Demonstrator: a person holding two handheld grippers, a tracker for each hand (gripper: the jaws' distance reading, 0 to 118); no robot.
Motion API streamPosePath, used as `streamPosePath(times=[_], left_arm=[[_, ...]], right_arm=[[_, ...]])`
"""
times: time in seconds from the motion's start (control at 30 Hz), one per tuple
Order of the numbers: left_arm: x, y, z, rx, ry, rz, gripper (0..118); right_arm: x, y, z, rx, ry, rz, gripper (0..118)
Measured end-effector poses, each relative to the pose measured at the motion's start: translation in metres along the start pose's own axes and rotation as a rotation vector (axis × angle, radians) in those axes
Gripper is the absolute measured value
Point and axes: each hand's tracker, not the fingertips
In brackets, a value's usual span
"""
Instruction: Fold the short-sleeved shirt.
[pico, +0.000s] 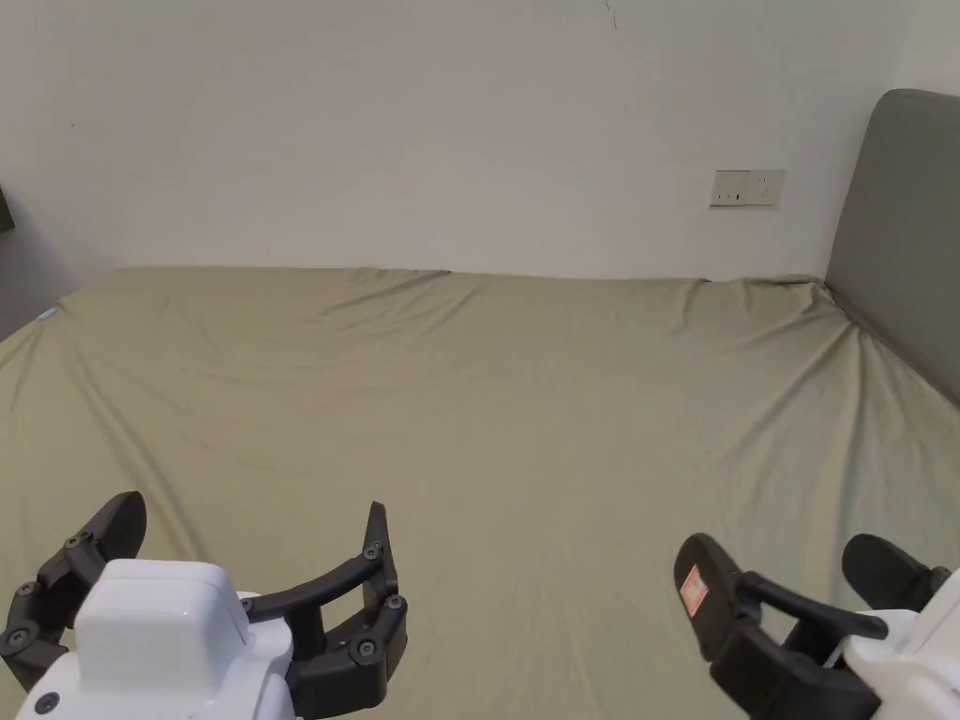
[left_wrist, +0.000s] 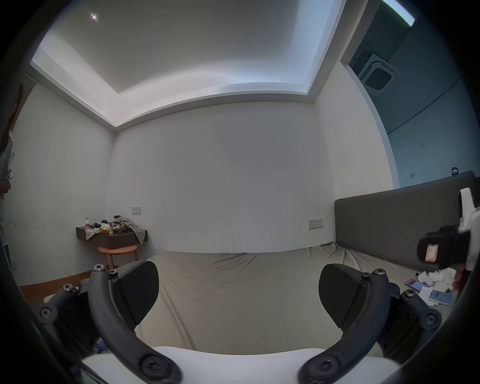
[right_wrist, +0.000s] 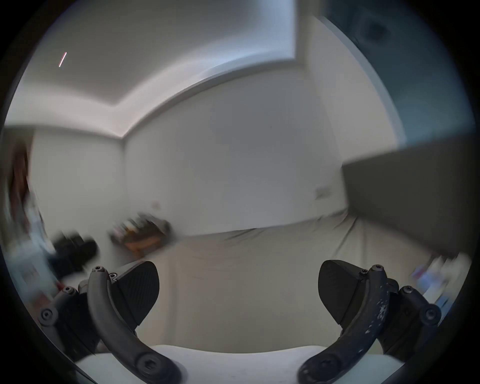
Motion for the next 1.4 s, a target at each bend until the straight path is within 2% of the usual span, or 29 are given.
streamPosePath(times=[0.07,0.1,0.13,0.2,0.3,0.33,0.37,0.47,0.6,0.7,0.73,0.77,0.9,0.97,1.1,1.4], left_arm=[[-0.001,0.0,0.0,0.001,0.002,0.005,118],[-0.001,0.0,0.0,0.0,0.004,0.006,118],[-0.002,0.001,0.0,0.0,0.006,0.005,118],[-0.002,0.001,0.0,0.001,0.007,0.003,118],[-0.001,0.001,0.0,0.002,0.007,0.003,118],[-0.001,0.001,-0.001,0.001,0.007,0.003,118],[-0.001,0.0,-0.001,-0.002,0.007,0.003,118],[0.0,-0.001,-0.001,-0.009,0.001,-0.001,118],[0.0,-0.004,-0.004,-0.019,-0.002,-0.004,118],[0.0,-0.007,-0.009,-0.037,0.003,-0.001,118],[0.0,-0.009,-0.012,-0.043,0.004,0.002,118],[0.0,-0.012,-0.015,-0.052,0.006,0.006,118],[0.0,-0.027,-0.033,-0.116,0.012,0.018,118],[0.001,-0.038,-0.044,-0.157,0.011,0.02,118],[0.002,-0.067,-0.075,-0.274,0.009,0.036,118],[0.014,-0.149,-0.196,-0.523,-0.011,0.069,118]], right_arm=[[0.0,0.006,-0.001,-0.02,-0.09,-0.14,118],[-0.002,0.01,-0.001,-0.05,-0.152,-0.173,118],[-0.003,0.014,0.0,-0.072,-0.174,-0.182,118],[-0.003,0.023,-0.001,-0.138,-0.149,-0.136,118],[-0.008,0.024,0.003,-0.074,-0.125,-0.06,118],[-0.009,0.023,0.003,-0.067,-0.125,-0.048,118],[-0.011,0.026,0.0,-0.113,-0.171,-0.032,118],[-0.011,0.019,-0.004,-0.118,-0.187,-0.03,118],[-0.003,0.012,-0.007,-0.09,-0.19,-0.142,118],[0.003,0.01,-0.015,-0.12,-0.207,-0.149,118],[0.006,0.007,-0.019,-0.126,-0.217,-0.118,118],[0.007,0.003,-0.024,-0.123,-0.258,-0.05,118],[0.003,-0.021,-0.049,-0.169,-0.465,0.261,118],[0.006,-0.037,-0.061,-0.205,-0.477,0.346,118],[0.018,-0.064,-0.092,-0.278,-0.466,0.373,118],[0.068,-0.111,-0.206,-0.432,-0.463,0.358,118]])
